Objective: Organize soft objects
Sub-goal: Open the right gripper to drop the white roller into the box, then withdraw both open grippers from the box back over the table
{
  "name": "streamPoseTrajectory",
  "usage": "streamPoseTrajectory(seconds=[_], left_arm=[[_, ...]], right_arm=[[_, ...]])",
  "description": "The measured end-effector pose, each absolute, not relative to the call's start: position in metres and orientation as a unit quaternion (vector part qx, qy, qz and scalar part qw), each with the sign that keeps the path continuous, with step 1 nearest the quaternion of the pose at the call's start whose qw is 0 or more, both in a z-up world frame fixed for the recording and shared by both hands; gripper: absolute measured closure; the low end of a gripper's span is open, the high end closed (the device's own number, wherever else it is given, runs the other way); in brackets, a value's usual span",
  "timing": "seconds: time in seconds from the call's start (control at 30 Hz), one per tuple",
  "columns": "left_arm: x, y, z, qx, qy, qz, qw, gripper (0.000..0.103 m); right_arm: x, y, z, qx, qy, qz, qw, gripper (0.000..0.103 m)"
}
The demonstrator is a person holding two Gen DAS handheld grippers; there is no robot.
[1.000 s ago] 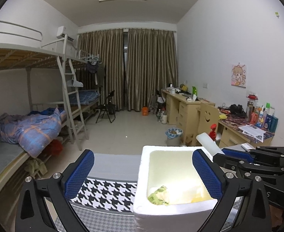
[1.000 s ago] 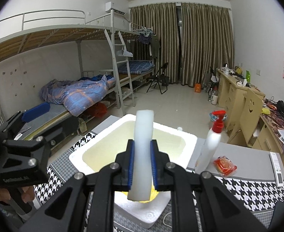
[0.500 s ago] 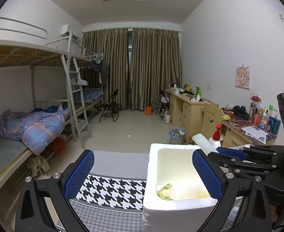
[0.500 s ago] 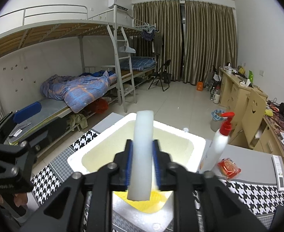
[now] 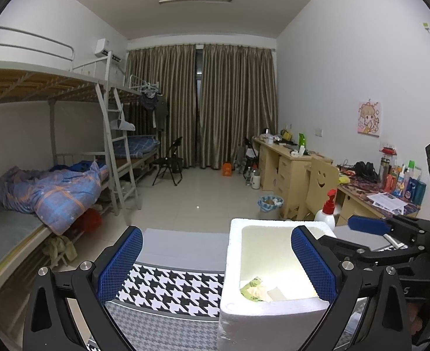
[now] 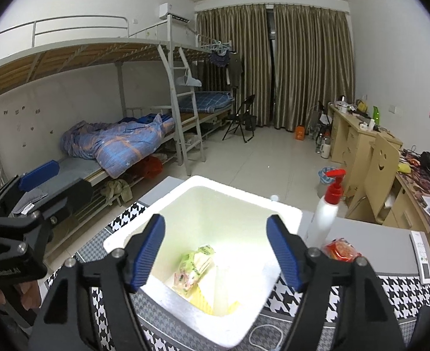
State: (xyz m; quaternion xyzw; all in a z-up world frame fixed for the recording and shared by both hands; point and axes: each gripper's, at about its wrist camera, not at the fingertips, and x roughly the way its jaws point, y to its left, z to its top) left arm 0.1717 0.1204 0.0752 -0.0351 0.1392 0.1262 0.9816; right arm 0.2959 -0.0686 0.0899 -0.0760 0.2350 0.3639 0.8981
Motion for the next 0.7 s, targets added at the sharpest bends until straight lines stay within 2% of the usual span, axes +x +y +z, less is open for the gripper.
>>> streamPoseTrajectory(seconds=[0.6,0.7], left_arm=[[0.152,0.095,0.087,-0.018,0.122,0.104,0.987,0.001],[0.148,0.09,0.09,-0.013,0.118,0.101,0.988,0.001]], right_arm=[[0.279,-0.104,0.105,-0.061,0.205,0.354,0.911,0.015],[0.278,-0.111,0.106,-0.057,0.203,0.35,0.913,0.011]])
